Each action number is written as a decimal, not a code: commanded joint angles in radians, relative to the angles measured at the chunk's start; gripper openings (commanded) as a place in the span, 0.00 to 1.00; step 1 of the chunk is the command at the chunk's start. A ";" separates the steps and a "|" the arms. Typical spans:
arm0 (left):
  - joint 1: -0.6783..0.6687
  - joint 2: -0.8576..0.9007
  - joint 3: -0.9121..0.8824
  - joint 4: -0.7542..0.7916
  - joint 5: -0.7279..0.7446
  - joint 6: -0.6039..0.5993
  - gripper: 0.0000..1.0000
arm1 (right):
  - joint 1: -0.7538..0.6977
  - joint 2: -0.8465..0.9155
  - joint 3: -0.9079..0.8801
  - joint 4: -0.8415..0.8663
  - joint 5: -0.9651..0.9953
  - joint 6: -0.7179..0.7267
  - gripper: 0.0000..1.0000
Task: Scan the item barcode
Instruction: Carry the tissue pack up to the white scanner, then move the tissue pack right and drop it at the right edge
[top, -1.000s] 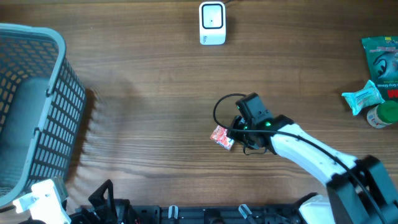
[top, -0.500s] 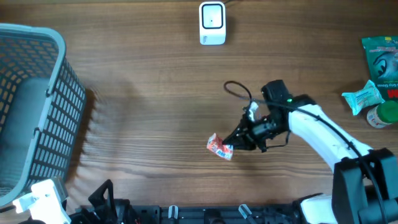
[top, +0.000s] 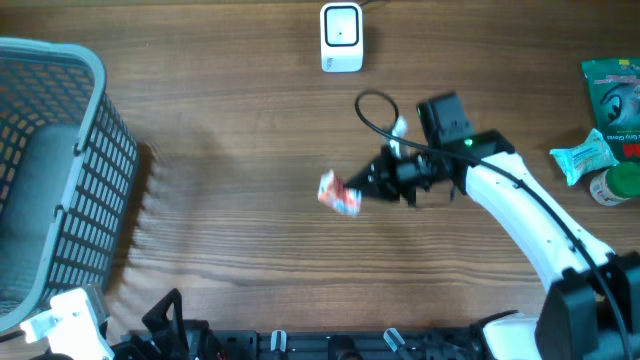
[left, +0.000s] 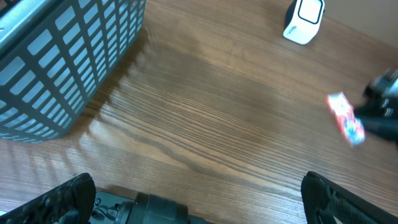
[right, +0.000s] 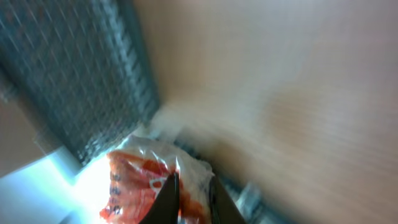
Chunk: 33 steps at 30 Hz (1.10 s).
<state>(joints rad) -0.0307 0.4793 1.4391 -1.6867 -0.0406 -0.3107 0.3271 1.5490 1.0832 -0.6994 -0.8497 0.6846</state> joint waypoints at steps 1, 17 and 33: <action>0.002 -0.002 0.000 0.003 -0.010 0.016 1.00 | 0.090 -0.043 0.120 0.195 0.792 0.016 0.05; 0.002 -0.002 0.000 0.003 -0.010 0.016 1.00 | 0.134 0.831 0.423 1.712 1.141 -0.946 0.05; 0.002 -0.002 0.000 0.003 -0.010 0.016 1.00 | 0.082 0.777 0.569 1.295 0.995 -0.798 0.04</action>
<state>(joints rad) -0.0307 0.4793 1.4372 -1.6867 -0.0406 -0.3107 0.3988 2.4126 1.6352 0.6220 0.1741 -0.1410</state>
